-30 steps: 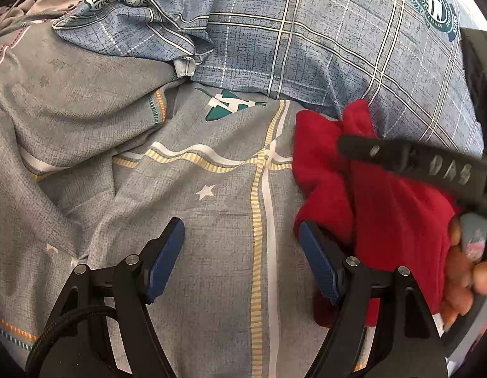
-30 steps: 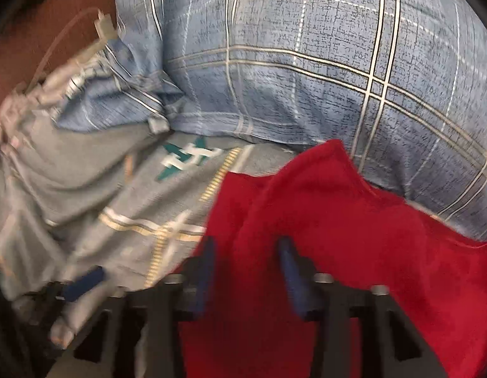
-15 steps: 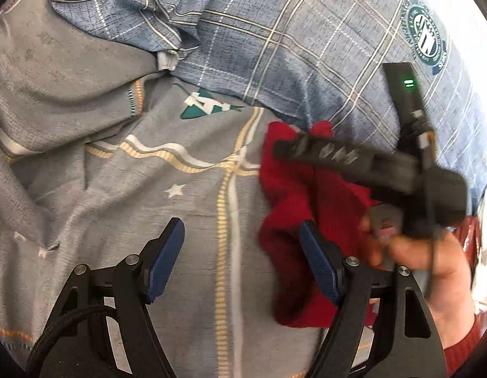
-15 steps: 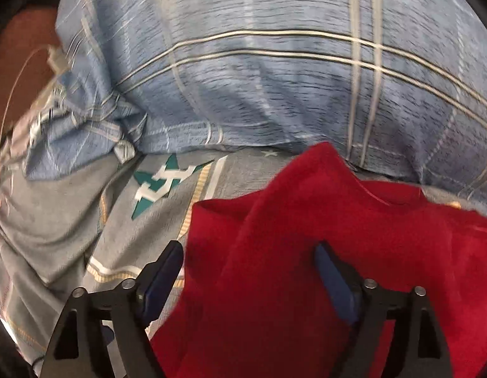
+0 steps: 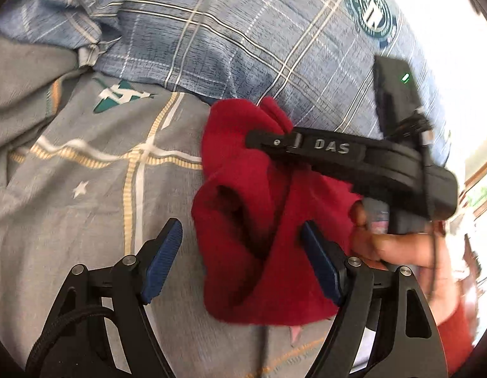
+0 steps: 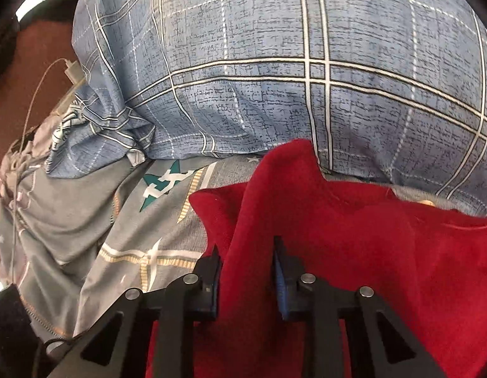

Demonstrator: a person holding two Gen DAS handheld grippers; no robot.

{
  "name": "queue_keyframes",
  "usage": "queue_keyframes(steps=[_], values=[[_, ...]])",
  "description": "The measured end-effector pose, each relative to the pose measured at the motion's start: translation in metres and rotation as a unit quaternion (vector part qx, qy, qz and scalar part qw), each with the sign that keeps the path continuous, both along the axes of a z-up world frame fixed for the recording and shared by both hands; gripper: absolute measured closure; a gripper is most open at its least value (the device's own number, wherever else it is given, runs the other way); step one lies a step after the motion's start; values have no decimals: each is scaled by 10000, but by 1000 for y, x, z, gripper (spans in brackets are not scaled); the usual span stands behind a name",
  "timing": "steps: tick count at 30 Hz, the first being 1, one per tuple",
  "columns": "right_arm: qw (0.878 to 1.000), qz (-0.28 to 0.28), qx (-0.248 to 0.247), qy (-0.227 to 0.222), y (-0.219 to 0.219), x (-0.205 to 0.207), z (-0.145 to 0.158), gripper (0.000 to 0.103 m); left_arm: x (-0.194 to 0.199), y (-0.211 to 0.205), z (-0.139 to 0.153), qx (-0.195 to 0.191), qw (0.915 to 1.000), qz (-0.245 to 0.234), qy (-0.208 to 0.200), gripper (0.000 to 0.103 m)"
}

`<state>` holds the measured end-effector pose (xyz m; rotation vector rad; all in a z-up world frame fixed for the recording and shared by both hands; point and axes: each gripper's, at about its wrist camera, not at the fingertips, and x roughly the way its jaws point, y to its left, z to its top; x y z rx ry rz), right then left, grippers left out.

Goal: Fold small clothes
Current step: 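Grasp the edge of the folded red sweater with the right gripper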

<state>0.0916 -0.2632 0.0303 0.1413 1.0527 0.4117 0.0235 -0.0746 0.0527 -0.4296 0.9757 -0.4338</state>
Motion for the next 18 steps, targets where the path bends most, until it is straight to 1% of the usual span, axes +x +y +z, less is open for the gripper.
queue_keyframes(steps=[2, 4, 6, 7, 8, 9, 10, 11, 14, 18], values=[[10000, 55, -21, -9, 1, -3, 2, 78, 3, -1, -7, -40, 10000, -7, 51, 25], [9999, 108, -56, -3, 2, -6, 5, 78, 6, 2, -13, -277, 9996, 20, 101, 26], [9996, 227, -137, 32, 5, -7, 9, 76, 4, 7, -9, -523, 9986, 76, -71, 34], [9994, 300, -173, 89, 8, -7, 10, 68, 3, 8, -6, -592, 9981, 53, -142, 34], [9991, 356, -164, 160, 10, -6, 10, 52, 1, 9, -4, -636, 9978, 15, -202, 35], [9988, 410, -88, 240, 12, -5, 12, 45, 0, 9, -1, -671, 9974, -28, -272, 35], [9987, 434, -16, 277, 13, -6, 15, 32, -2, 8, 2, -699, 9969, -65, -347, 35], [9988, 407, -36, 283, 15, -6, 17, 26, -5, 7, 5, -718, 9965, -118, -421, 35], [9986, 332, -213, 363, 21, 0, 20, 25, -10, 1, 10, -583, 9965, -234, -543, 35], [9954, 346, -429, 787, 30, 18, 10, 25, -12, 0, 12, -518, 9969, -248, -535, 37]])
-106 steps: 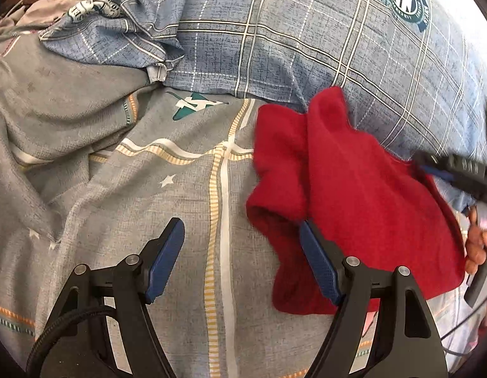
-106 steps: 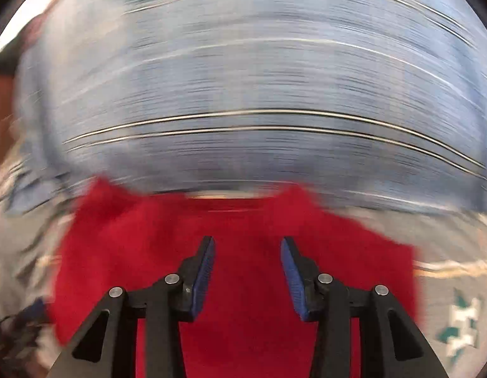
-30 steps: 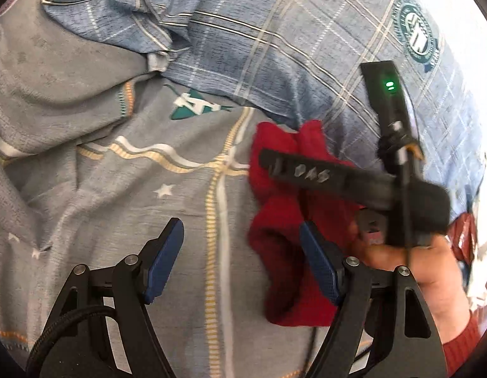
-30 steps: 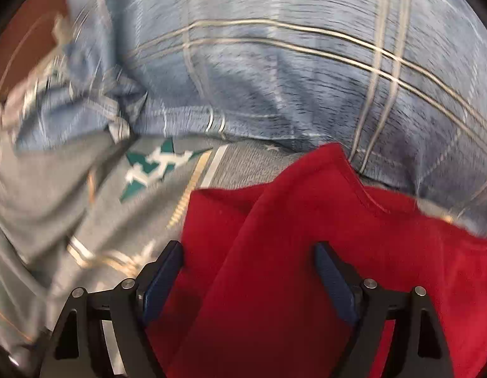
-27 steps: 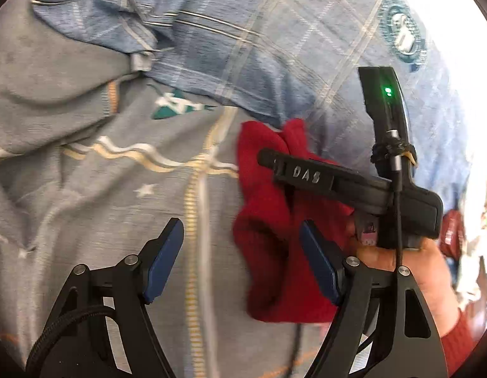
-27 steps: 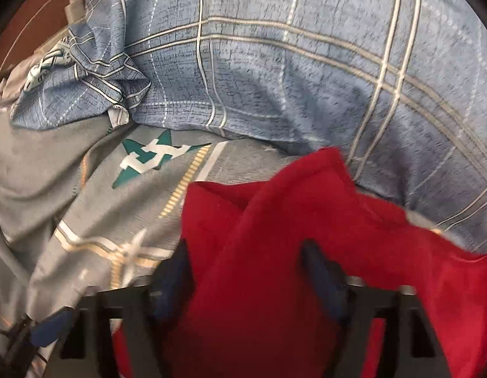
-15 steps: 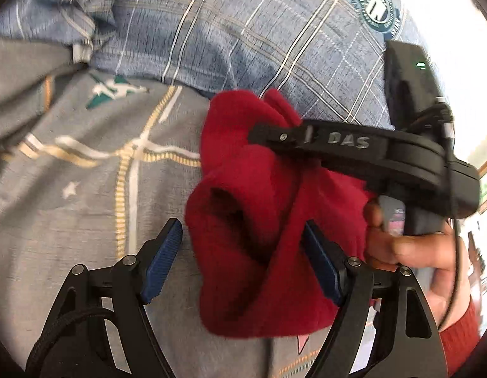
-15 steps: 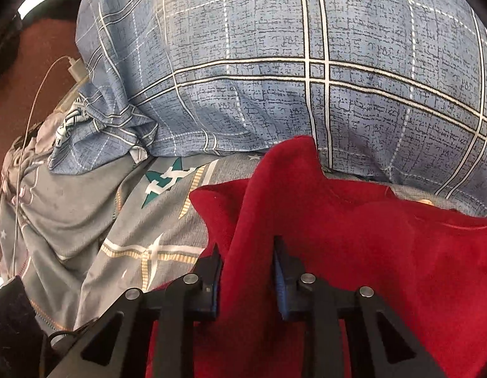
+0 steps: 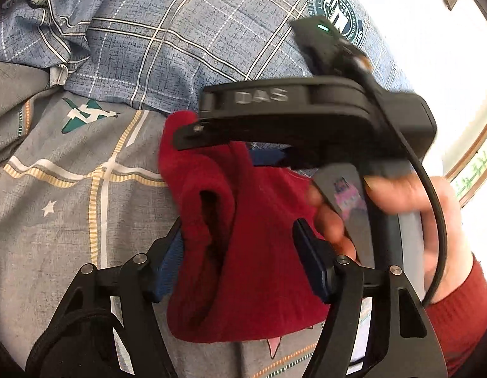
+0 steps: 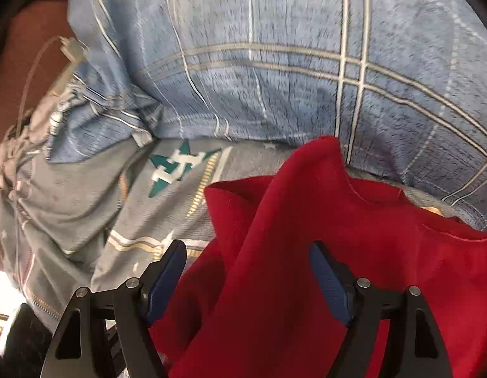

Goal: Fold small clothes
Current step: 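Grasp the edge of the folded red sweater with the right gripper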

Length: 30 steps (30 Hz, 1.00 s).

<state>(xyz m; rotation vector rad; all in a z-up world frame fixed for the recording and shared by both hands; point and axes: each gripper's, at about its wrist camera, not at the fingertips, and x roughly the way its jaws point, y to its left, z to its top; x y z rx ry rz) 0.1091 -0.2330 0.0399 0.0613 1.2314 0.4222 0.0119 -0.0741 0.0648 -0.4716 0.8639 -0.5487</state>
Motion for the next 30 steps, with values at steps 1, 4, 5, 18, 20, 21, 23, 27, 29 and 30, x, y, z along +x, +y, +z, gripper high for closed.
queue_keyframes(steps=[1, 4, 5, 18, 20, 21, 23, 27, 29, 30], values=[[9999, 56, -96, 95, 5, 4, -3, 25, 1, -2, -1, 17, 10000, 5, 6, 37], [9985, 283, -393, 242, 21, 11, -9, 25, 0, -3, -2, 78, 10000, 40, 46, 37], [9979, 346, -475, 277, 25, 13, -11, 20, 0, -3, -3, 124, 9999, 73, 77, 37], [9923, 489, -1091, -321, 13, -4, -6, 72, -3, -18, -2, 450, 9990, -3, -60, 37], [9933, 473, -954, -443, 2, -13, 0, 74, -3, -19, -3, 457, 9989, -20, -58, 37], [9937, 466, -893, -492, -5, -17, 3, 75, -3, -20, -4, 493, 9988, -24, -39, 37], [9939, 465, -843, -529, -12, -20, 8, 75, 0, -21, -6, 523, 9986, -39, 11, 37], [9947, 473, -753, -521, -21, -26, 10, 75, 2, -25, -8, 587, 9983, -30, 32, 37], [9950, 459, -726, -517, -20, -28, 13, 75, 4, -24, -9, 587, 9983, -12, 60, 37], [9953, 439, -693, -510, -21, -28, 12, 75, 5, -24, -10, 589, 9982, -6, 81, 37]])
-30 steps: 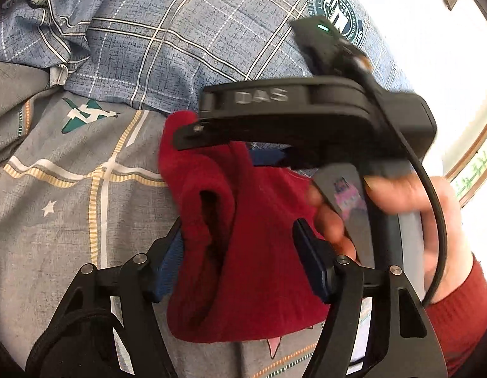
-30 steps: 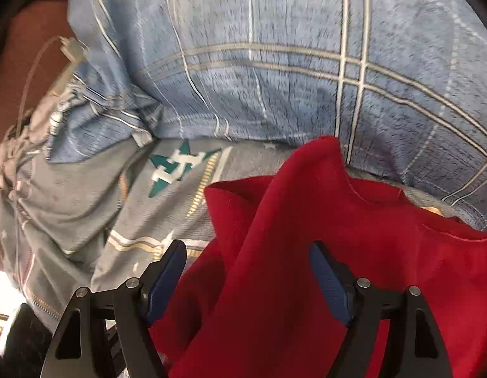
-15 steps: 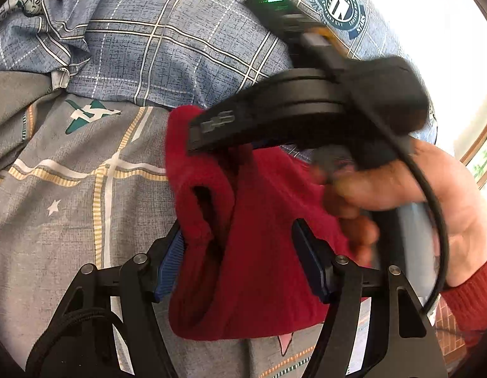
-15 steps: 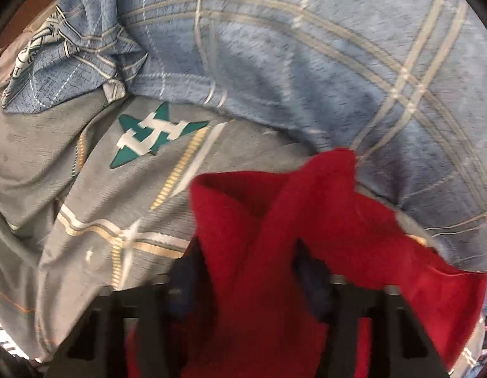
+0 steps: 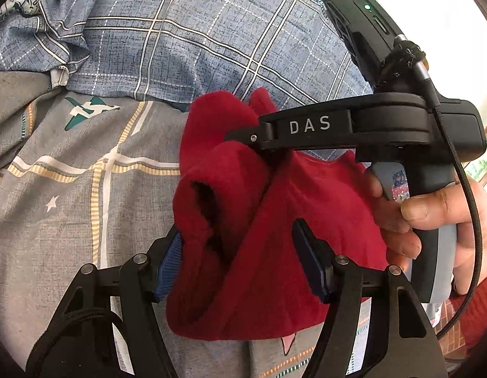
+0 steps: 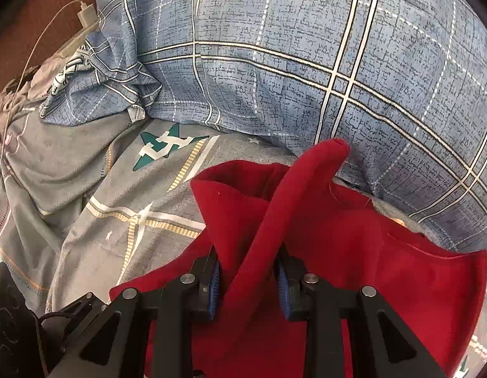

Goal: Fold small clothes

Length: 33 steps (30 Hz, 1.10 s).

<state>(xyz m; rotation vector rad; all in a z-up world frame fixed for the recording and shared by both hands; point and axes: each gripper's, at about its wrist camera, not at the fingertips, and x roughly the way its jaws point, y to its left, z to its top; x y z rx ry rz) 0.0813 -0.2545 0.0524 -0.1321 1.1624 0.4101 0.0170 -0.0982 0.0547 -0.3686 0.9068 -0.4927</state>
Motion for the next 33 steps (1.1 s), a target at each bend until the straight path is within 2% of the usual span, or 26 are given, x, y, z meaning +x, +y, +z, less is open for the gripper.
queue_keyframes(steps=[7, 9, 12, 17, 23, 26, 29, 33], values=[[9998, -83, 159, -61, 2, 1, -3, 75, 4, 5, -6, -90, 9999, 84, 50, 38], [9997, -94, 193, -134, 1, -3, -1, 78, 2, 3, -4, -97, 9999, 49, -4, 62], [9992, -106, 196, -331, -6, -13, 7, 81, -4, 0, 3, -91, 9999, -3, -76, 72], [9974, -188, 486, -501, -33, -28, 30, 82, -21, -23, 33, 87, 9991, -212, -352, 78], [9925, -503, 719, -851, -94, -51, 66, 85, -29, -98, 73, 286, 9928, -887, -752, 80], [9879, -838, 885, -963, -140, -61, 77, 85, -28, -136, 81, 269, 9889, -1208, -824, 80], [9819, -1222, 1049, -996, -187, -69, 79, 87, -26, -178, 77, 254, 9855, -1513, -730, 81], [9710, -1820, 1255, -910, -246, -76, 61, 89, -24, -231, 51, 482, 9813, -1801, -490, 81]])
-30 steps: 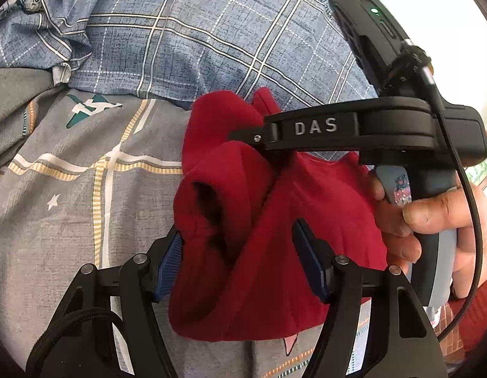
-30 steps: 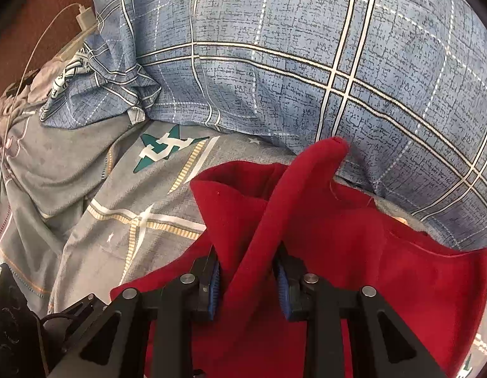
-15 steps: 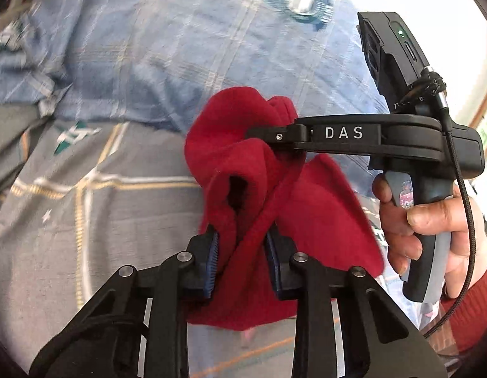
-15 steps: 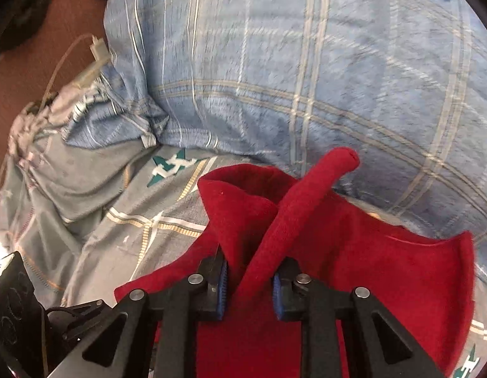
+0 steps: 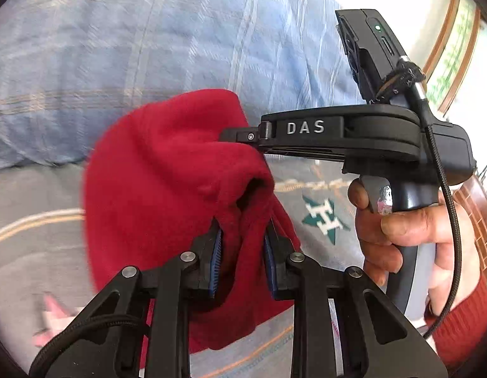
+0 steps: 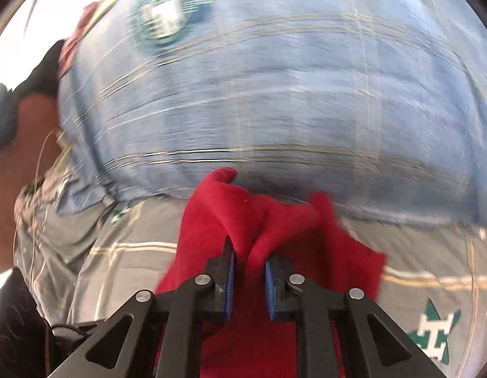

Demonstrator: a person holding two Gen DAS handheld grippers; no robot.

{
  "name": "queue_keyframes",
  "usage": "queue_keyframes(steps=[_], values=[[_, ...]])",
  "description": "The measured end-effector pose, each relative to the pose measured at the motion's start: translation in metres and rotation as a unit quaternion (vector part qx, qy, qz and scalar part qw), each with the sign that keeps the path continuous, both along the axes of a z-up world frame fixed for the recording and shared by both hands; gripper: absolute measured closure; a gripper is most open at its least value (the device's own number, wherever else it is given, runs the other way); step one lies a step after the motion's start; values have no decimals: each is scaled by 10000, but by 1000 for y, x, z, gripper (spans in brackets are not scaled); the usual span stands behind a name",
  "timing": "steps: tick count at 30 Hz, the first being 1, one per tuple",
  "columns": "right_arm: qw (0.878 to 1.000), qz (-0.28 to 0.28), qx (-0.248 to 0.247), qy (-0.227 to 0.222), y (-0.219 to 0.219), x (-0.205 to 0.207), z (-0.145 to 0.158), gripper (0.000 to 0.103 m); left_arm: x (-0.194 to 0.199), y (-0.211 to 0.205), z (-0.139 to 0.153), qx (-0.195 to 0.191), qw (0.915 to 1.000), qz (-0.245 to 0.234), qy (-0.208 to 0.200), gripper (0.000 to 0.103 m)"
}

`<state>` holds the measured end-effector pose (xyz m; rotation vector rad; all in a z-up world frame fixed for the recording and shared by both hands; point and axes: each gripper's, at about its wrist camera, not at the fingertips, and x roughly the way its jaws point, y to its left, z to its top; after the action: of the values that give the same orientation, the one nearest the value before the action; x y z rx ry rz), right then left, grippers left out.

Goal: Fold small clothes

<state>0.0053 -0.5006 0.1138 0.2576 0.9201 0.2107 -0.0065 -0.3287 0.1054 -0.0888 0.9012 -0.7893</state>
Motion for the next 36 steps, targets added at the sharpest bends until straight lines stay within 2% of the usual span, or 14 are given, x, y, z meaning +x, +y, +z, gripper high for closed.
queue_keyframes(steps=[4, 6, 9, 13, 17, 18, 19, 20, 23, 28, 31, 33, 35, 36], values=[[9970, -594, 151, 465, -41, 1, -47, 89, 0, -32, -34, 422, 9986, -215, 223, 80], [9934, -834, 383, 693, -57, 0, -71, 88, -2, -28, -29, 421, 9986, -286, 119, 70], [9893, -980, 896, 606, -71, -10, -68, 60, -4, -6, -8, 135, 9978, -504, 408, 43], [9854, -1018, 1322, 338, -73, -30, -46, 52, -13, 38, 18, 29, 9996, -232, -174, 41], [9905, -737, 1050, 486, -45, -25, -46, 35, -5, 65, 12, 303, 9988, 226, -317, 41], [9908, -713, 989, 591, -43, -23, -52, 35, -9, 65, 7, 383, 9987, 247, -241, 41], [9906, -678, 959, 701, -42, -21, -58, 44, -11, 65, 2, 478, 9984, 241, -158, 41], [9913, -623, 875, 759, -36, -22, -62, 65, -11, 64, -6, 590, 9980, 202, -103, 41], [9980, -451, -72, 442, -17, -33, -48, 84, -17, 62, -27, 841, 9964, 102, -48, 41], [9863, -862, -1266, 618, -38, -49, -66, 85, -34, 51, -38, 1242, 9913, 105, -415, 41], [9924, -1032, -277, 614, -70, -58, -66, 85, -35, 51, -26, 928, 9947, 78, -435, 41], [9943, -1017, 49, 316, -76, -62, -53, 79, -36, 45, -19, 773, 9956, 113, -519, 41], [9940, -1067, 223, 87, -76, -57, -44, 34, -39, 39, -12, 522, 9971, 78, -541, 41], [9929, -1122, 404, 25, -76, -51, -43, 30, -39, 36, -9, 383, 9979, 26, -520, 41]])
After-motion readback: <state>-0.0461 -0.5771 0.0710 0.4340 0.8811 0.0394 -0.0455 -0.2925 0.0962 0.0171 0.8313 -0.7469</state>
